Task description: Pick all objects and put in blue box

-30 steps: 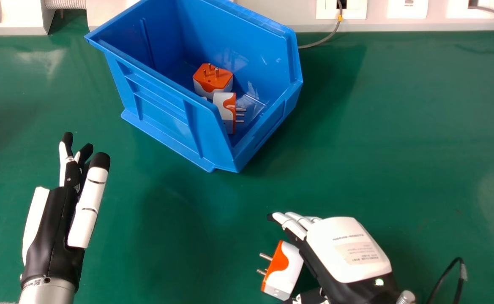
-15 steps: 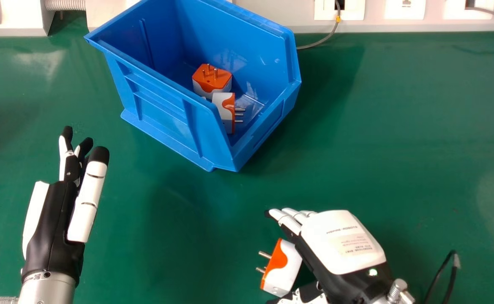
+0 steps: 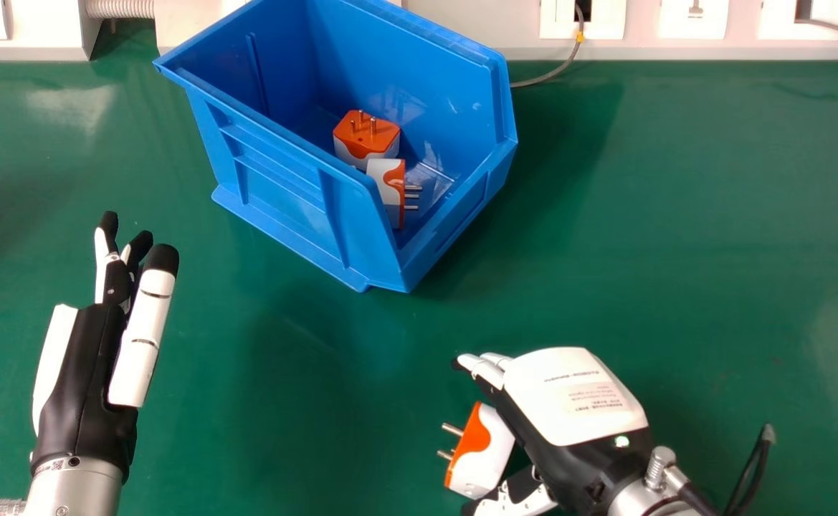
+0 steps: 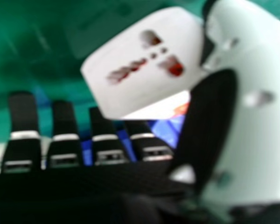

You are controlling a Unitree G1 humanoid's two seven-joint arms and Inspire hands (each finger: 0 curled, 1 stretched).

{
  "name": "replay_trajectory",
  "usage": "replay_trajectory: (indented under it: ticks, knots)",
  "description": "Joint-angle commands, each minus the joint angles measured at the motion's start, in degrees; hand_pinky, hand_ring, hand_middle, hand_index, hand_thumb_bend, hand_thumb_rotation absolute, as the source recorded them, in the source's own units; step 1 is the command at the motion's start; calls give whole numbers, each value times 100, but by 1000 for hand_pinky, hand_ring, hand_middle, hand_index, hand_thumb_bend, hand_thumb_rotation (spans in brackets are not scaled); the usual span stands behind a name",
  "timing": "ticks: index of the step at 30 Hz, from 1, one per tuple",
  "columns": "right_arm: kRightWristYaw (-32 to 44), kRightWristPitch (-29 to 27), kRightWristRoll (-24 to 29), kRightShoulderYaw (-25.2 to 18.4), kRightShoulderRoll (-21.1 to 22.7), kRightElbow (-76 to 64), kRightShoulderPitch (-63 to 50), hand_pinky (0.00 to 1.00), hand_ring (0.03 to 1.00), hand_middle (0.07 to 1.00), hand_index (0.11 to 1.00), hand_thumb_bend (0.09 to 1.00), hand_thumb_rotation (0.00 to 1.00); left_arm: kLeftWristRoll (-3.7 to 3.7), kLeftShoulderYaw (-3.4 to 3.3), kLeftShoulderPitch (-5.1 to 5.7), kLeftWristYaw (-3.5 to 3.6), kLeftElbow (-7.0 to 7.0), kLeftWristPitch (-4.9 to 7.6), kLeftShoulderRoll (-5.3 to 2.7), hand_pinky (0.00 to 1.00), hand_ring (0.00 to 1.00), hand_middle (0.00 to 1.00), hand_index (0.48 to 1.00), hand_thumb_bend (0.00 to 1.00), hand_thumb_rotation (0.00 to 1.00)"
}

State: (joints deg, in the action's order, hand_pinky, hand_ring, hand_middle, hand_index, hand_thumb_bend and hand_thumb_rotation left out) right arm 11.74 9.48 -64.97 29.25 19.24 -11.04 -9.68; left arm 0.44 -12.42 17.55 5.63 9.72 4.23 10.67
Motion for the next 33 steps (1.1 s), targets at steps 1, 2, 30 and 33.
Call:
replay_trajectory:
  ticks: [1, 2, 30, 33]
  knots:
    - [297, 249, -41, -11, 43, 100, -84, 733, 828, 878, 884, 502, 384, -35, -27, -87, 11, 90, 4, 67, 925, 966, 984, 997, 581, 1000]
    - [335, 269, -60, -4, 37, 94, -69, 736, 830, 881, 885, 499, 387, -36, -25, -97, 10, 89, -3, 69, 924, 965, 984, 997, 581, 1000]
    - [-678, -356, 51, 92, 155, 1127, 863, 533, 648, 704, 743, 476, 201, -73, 133, -396, -144, 138, -211, -146, 925, 969, 987, 997, 563, 1000]
    - [-573, -464, 8, 165, 286, 1308, 1044, 464, 586, 652, 704, 481, 160, -113, 132, -411, -146, 173, -273, -168, 926, 969, 988, 997, 561, 1000]
